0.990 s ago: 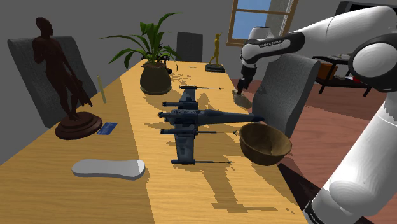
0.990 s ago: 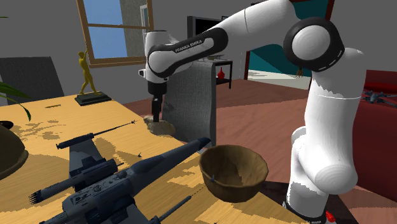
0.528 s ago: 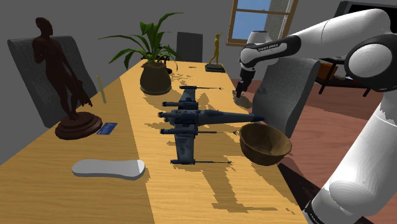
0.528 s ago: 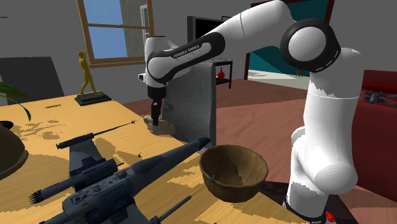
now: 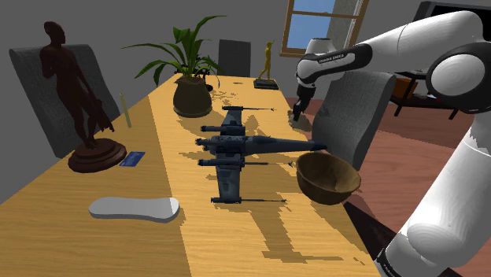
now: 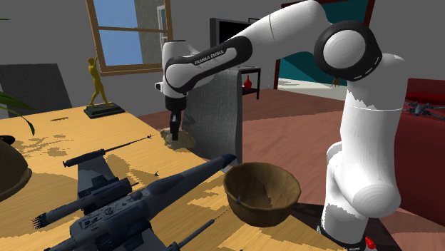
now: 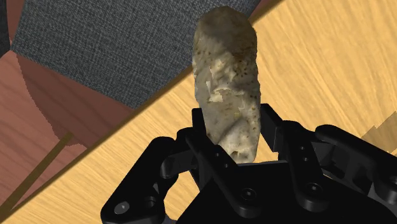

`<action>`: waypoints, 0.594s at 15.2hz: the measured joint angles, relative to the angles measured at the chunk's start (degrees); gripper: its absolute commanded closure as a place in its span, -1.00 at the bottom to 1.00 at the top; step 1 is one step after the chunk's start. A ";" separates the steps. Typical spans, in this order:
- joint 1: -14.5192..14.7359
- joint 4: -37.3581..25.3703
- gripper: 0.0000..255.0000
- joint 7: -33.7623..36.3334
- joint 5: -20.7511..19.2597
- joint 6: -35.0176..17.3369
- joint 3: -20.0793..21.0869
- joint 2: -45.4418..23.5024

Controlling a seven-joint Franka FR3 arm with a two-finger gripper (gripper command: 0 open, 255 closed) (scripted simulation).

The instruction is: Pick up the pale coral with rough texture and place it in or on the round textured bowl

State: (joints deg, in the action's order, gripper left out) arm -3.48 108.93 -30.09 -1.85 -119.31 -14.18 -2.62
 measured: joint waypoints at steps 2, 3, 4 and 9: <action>0.00 -0.02 1.00 0.00 0.00 0.01 0.00 -0.01; 0.00 -0.01 1.00 0.00 0.00 0.01 0.00 -0.01; 0.00 -0.01 1.00 0.00 0.00 0.01 0.00 -0.01; 0.03 -1.58 1.00 0.01 -0.11 2.10 0.01 0.48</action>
State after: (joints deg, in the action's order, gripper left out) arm -3.45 107.35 -30.08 -1.96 -117.21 -14.17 -2.14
